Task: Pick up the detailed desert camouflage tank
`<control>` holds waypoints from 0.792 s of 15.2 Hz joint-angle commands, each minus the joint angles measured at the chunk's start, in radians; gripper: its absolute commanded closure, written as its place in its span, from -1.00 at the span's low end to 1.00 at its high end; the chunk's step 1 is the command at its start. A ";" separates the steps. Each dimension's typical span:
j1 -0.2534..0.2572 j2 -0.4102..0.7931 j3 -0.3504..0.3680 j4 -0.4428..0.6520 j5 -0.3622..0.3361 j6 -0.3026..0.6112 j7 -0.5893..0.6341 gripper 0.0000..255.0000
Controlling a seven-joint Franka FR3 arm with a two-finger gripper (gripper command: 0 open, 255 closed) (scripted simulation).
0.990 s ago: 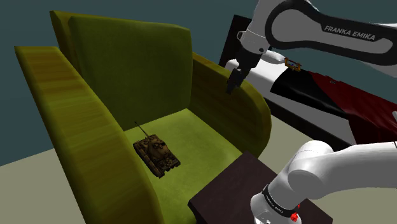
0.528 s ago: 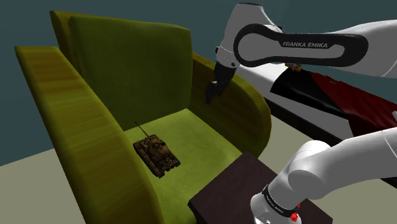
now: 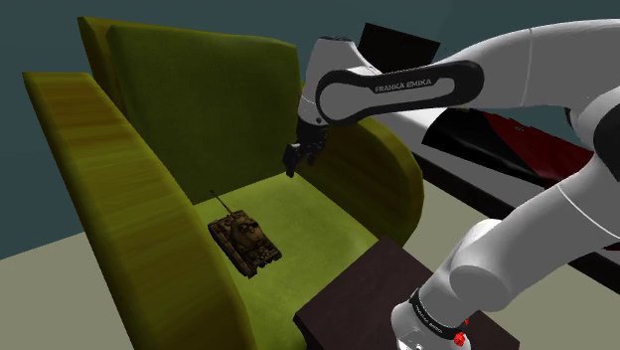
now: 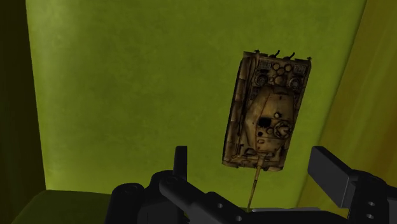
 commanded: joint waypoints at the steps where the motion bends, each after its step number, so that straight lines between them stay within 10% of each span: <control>1: 0.001 0.078 0.016 0.025 -0.009 0.045 0.035 -1.00; 12: 0.044 0.505 0.043 0.268 -0.094 0.180 0.208 -1.00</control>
